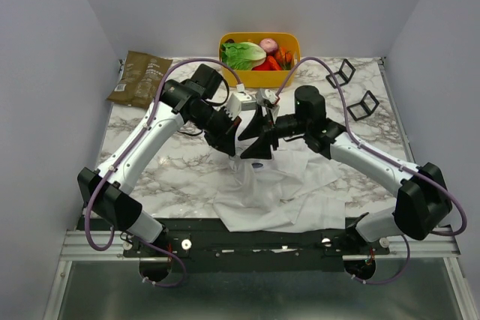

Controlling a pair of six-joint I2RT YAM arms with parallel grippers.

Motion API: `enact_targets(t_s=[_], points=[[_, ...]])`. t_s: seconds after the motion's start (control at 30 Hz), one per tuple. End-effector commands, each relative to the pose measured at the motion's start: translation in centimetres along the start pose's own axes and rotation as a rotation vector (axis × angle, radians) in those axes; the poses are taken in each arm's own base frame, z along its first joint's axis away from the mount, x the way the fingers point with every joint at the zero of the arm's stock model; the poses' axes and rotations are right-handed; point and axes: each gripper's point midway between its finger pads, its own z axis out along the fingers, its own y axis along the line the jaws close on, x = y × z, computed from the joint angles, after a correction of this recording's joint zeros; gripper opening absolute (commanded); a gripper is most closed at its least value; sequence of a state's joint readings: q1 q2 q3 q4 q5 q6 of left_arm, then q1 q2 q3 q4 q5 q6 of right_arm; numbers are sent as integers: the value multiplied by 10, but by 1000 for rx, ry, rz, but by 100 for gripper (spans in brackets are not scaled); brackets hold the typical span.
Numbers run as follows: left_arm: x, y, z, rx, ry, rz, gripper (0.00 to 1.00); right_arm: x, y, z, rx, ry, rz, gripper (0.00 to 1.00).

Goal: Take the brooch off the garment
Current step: Remove the brooch from the clothes.

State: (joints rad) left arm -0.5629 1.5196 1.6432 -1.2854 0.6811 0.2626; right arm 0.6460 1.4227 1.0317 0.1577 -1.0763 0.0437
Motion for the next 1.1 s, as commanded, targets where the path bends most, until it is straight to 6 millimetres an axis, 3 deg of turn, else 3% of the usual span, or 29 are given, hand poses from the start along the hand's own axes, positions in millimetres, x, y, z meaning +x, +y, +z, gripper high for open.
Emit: enact_targets(t_s=[0.0,0.4,0.67,0.73,1.07], points=[[-17,-28,-16,78,-92,91,0,12,-2,6,-25,15,82,73],[-24,-33,-22,116,-119,104,0,30,-7,11,-48,43,127,70],[-20,-32,-22,108,-124,98,0,7,2,-2,-24,-26,97,72],[-20,-33,-25,105,-132,102,0,2,-4,-9,3,-48,105,72],[-24,-30,-24,103,-133,93,0,5,-7,-10,8,-48,113,72]])
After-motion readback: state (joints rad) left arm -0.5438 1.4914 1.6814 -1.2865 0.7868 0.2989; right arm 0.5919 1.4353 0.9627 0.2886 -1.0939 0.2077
